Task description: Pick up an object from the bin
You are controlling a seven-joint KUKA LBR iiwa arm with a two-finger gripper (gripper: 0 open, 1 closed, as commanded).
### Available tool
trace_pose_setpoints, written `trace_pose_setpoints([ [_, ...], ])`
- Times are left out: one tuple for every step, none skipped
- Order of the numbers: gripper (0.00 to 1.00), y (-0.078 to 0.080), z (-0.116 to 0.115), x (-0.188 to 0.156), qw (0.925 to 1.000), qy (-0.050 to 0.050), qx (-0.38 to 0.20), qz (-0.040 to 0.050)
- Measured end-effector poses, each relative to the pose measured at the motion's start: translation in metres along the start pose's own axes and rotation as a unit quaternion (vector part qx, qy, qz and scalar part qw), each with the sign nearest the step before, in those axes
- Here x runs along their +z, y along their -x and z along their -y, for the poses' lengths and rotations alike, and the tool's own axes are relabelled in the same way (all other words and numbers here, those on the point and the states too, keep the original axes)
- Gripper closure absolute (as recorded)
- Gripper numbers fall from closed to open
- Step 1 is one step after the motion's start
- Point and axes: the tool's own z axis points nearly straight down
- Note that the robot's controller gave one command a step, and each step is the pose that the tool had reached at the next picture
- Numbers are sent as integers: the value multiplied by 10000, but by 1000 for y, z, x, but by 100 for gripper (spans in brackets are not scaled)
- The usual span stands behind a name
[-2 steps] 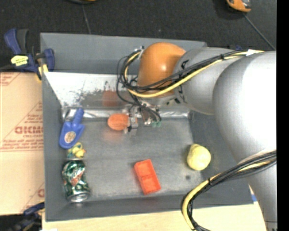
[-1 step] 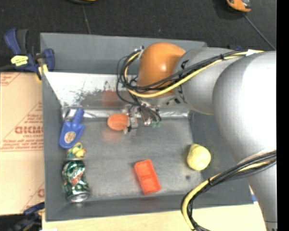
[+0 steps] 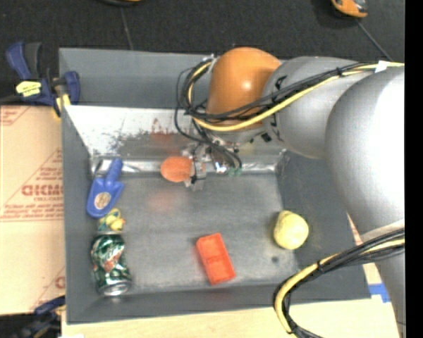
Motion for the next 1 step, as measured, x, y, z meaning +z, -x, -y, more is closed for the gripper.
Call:
trace_pose_setpoints([
  [100, 0, -1, -50, 10000, 4, 9, -25],
])
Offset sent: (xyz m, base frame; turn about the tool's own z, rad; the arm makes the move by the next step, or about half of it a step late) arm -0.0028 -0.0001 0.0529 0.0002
